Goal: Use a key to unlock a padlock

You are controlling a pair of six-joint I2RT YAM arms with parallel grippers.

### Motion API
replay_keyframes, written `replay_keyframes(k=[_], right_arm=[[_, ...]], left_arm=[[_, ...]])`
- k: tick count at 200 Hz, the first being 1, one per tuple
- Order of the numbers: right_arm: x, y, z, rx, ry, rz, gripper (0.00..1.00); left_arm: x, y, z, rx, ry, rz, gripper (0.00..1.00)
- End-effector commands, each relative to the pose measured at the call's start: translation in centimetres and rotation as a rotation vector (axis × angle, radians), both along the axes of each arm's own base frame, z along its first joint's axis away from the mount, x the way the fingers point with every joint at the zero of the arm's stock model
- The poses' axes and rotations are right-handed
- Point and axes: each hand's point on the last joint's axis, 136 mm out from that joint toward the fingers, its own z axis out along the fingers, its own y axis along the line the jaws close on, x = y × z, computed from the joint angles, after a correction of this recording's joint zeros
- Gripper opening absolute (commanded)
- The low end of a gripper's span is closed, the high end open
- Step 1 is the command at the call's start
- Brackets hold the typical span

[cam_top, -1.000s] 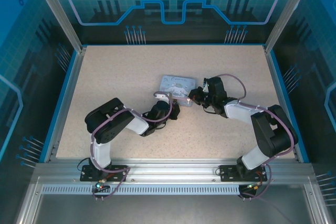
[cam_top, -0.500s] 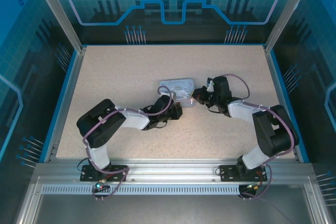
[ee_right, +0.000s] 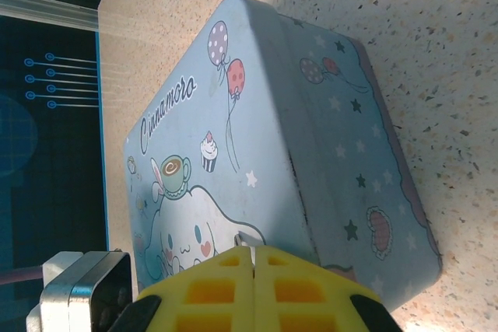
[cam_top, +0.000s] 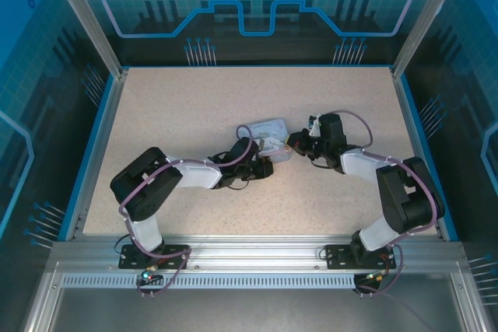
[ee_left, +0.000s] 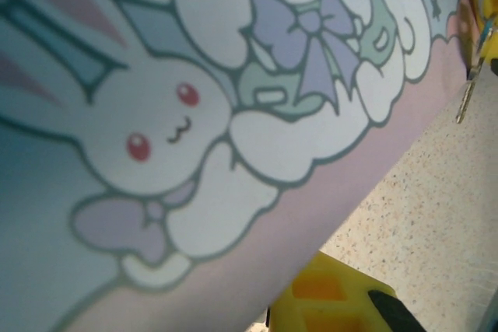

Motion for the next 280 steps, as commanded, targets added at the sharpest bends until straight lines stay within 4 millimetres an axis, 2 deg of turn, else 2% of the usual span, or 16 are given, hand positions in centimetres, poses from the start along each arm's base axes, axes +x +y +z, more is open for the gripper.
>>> replay_keyframes(k=[1, 83, 116, 147, 185, 240, 280], right_arm=[[-0.5, -0.8, -2.9, -0.049, 0.096, -0.014, 0.0], [-0.2, -0.8, -2.8, -0.052, 0.09, -0.004, 0.0], [-0.1, -0.9, -2.4, -0.055, 0.08, -0.011, 0.0], [0.3, -0.9, -0.9, -0.051, 0.046, -0.011, 0.0], [0.7, -1.0, 1.9, -0.029, -0.014, -0.011, 0.0], [-0.9, -2.0, 5.6, 0.022, -0.094, 0.026, 0.0], [-0.8, -2.9, 5.4, 0.051, -0.086, 0.011, 0.0]], left_arm=[[-1.9, -2.9, 3.2, -0.162, 0.022, -0.12, 0.0], [-2.0, -4.7, 6.3, -0.37, 0.048, -0.119, 0.0], [-1.7, -4.9, 6.3, -0.433, 0.063, -0.09, 0.0], [-1.5, -4.9, 5.6, -0.456, 0.075, -0.063, 0.0], [-1.1, -5.0, 4.9, -0.49, 0.092, -0.034, 0.0], [-0.5, -4.6, 4.4, -0.475, 0.08, 0.005, 0.0], [-0.3, -4.1, 4.3, -0.424, 0.077, 0.029, 0.0]])
